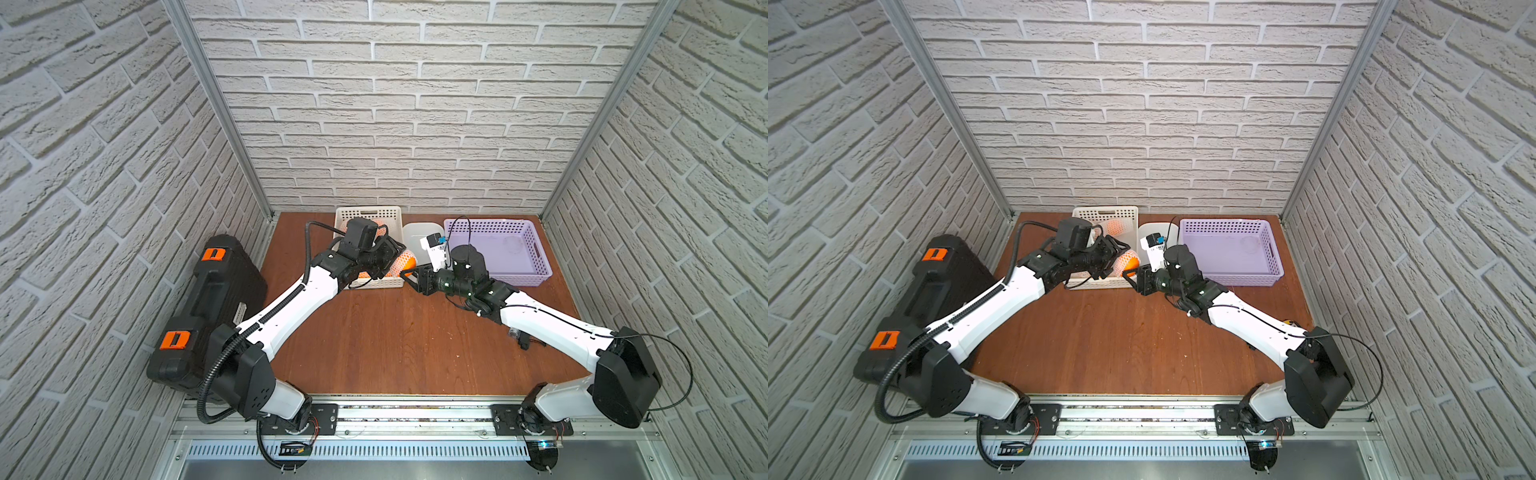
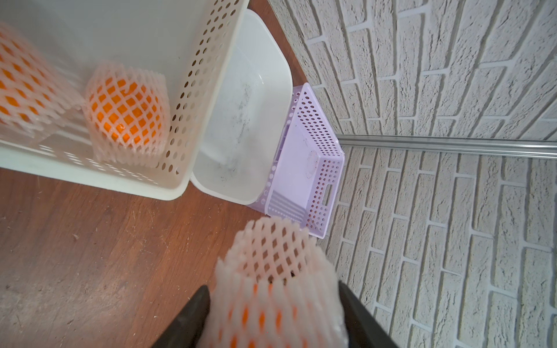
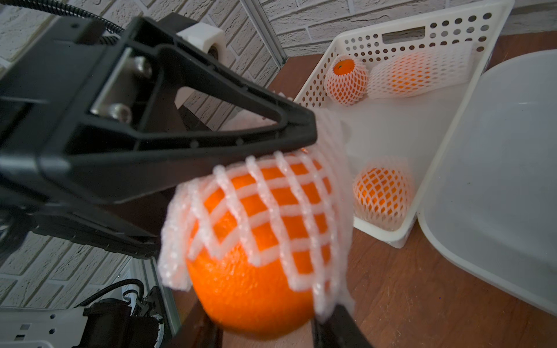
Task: Remove foam nets from oranges
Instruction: Remove the foam net from the orange.
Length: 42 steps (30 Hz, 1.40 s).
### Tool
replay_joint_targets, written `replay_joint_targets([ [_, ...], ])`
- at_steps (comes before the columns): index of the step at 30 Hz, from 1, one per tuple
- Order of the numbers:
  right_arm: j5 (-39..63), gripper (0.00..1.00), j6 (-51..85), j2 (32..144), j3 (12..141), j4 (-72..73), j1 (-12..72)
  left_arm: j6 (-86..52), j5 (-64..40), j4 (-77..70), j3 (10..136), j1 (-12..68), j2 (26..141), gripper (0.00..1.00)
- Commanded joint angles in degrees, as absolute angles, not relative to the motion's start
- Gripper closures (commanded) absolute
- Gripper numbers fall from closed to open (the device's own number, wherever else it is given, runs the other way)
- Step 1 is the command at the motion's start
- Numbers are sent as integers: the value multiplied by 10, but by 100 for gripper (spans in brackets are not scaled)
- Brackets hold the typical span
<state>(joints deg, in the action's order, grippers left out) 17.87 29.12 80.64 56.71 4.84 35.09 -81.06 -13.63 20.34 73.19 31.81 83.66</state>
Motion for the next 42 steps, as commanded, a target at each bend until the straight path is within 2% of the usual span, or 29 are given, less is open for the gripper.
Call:
replay_joint_targets([
  [1,187,82,298,776,557,47,348,-802,-122,211,720,316,815,48],
  [13,197,82,306,726,524,15,349,-808,-80,234,717,316,788,83],
  [15,197,82,304,719,523,7,349,-808,-79,231,717,316,788,84],
  [17,202,82,301,716,523,-1,348,-809,-81,227,716,318,787,75],
  [19,206,82,296,715,526,-13,349,-812,-87,209,708,319,784,75],
  [22,204,82,293,709,526,-19,349,-819,-87,189,700,324,784,87],
  [23,201,82,294,707,526,-20,348,-819,-86,191,702,326,786,88],
  [24,201,82,292,706,526,-20,348,-819,-90,191,704,326,789,82],
  [26,202,82,291,704,526,-21,348,-817,-105,187,709,327,797,33],
  [27,202,82,290,704,526,-21,349,-814,-110,192,715,327,801,20],
  [29,202,82,289,704,525,-18,349,-812,-117,203,722,327,805,9],
  [33,218,82,285,707,518,0,348,-845,-149,171,704,328,809,8],
  [35,226,82,286,708,513,14,349,-859,-160,168,698,329,813,11],
  [40,240,82,277,710,510,33,349,-902,-156,142,664,329,804,32],
  [42,240,82,271,713,513,26,348,-906,-157,146,664,325,804,46],
])
